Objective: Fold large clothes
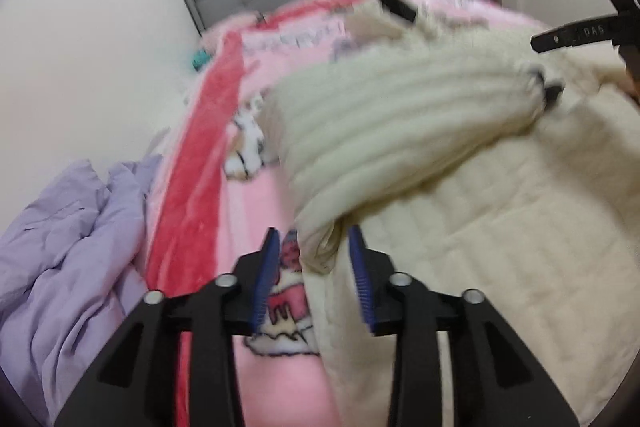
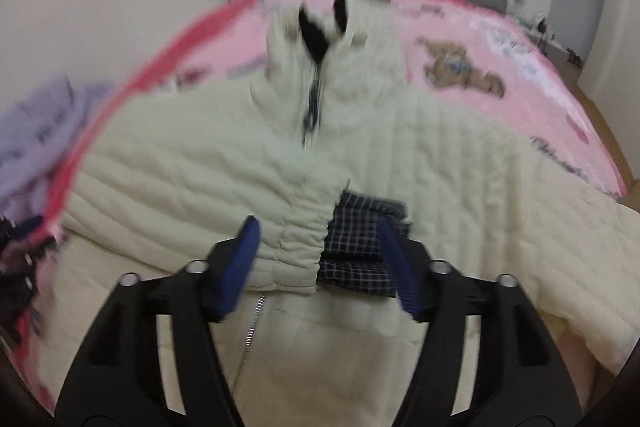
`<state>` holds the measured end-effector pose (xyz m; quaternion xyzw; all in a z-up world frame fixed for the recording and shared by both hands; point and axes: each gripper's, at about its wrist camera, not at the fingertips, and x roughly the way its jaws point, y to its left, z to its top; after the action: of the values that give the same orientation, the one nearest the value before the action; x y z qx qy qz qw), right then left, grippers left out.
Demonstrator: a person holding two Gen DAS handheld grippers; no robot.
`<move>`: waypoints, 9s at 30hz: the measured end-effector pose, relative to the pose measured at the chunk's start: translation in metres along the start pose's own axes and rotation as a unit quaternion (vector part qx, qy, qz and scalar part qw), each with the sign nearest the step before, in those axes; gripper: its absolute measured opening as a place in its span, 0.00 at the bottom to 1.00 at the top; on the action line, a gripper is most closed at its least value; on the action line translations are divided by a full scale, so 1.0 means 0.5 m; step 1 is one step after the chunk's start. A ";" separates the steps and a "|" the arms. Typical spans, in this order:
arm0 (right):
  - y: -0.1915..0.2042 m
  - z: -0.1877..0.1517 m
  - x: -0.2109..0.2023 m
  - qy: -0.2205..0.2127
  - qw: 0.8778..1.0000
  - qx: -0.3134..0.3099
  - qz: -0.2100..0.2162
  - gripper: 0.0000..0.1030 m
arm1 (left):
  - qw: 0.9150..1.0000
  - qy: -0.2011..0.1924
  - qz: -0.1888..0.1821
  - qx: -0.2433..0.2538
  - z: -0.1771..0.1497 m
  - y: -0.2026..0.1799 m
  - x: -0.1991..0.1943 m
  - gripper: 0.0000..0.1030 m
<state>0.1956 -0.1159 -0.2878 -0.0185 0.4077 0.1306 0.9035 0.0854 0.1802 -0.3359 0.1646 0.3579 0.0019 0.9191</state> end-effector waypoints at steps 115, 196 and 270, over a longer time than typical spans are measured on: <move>-0.221 0.452 0.464 0.069 0.942 -0.300 -0.137 0.14 | 0.958 0.048 -0.030 0.283 0.641 -0.153 0.647 0.26; -0.241 0.323 0.198 -0.065 0.975 -0.201 -0.073 0.07 | 0.973 -0.037 -0.229 -0.011 0.639 -0.019 0.413 0.07; -0.101 0.249 0.156 -0.133 0.787 -0.572 -0.189 0.10 | 0.924 -0.067 0.044 0.375 0.573 -0.187 0.371 0.01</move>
<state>0.3489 -0.1300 -0.2664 -0.5907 0.1227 0.1675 0.7797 0.4015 0.0278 -0.2886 0.5125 0.2621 -0.1027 0.8112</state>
